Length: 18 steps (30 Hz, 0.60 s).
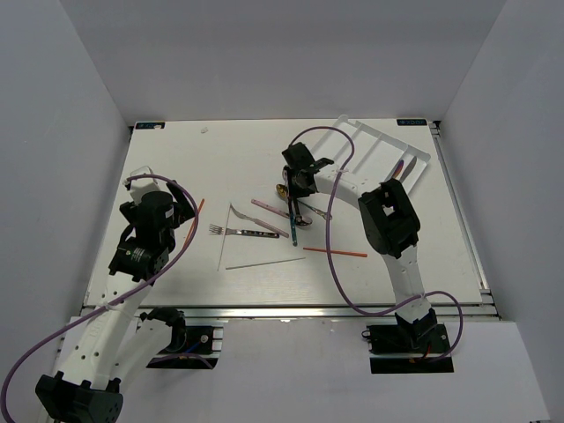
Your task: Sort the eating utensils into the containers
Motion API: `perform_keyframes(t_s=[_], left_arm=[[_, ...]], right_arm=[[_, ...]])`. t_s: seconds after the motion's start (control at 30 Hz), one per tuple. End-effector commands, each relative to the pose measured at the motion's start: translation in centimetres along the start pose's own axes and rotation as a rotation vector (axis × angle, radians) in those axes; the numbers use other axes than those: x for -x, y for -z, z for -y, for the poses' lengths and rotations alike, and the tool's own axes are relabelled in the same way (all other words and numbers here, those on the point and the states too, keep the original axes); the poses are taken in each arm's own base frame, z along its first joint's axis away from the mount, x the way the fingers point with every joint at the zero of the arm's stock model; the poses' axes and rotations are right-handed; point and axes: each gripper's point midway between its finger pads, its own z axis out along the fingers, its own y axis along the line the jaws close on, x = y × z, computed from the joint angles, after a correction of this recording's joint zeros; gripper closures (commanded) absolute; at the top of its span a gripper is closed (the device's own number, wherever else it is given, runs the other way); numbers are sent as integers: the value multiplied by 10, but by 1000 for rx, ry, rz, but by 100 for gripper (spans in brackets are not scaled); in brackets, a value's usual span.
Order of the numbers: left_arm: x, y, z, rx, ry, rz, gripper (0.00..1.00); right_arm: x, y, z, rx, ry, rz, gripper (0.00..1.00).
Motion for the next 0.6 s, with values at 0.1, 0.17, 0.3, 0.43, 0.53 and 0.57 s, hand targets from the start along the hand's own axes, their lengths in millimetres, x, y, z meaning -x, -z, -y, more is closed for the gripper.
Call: perform_keyframes(t_s=[0.1, 0.17, 0.3, 0.43, 0.53, 0.57], left_arm=[[2, 1, -1, -5, 1, 8, 2], [1, 1, -1, -6, -2, 7, 2], [2, 1, -1, -5, -1, 8, 2], [2, 1, -1, -4, -1, 9, 2], [2, 2, -2, -4, 0, 10, 2], [2, 1, -1, -4, 0, 10, 2]], right_arm=[[-5, 3, -2, 23, -2, -16, 100], [-2, 8, -5, 48, -13, -10, 100], [14, 30, -14, 116, -37, 69, 100], [27, 53, -23, 204, -39, 143, 100], [32, 61, -18, 187, -39, 163, 100], [34, 63, -15, 178, -40, 169, 100]])
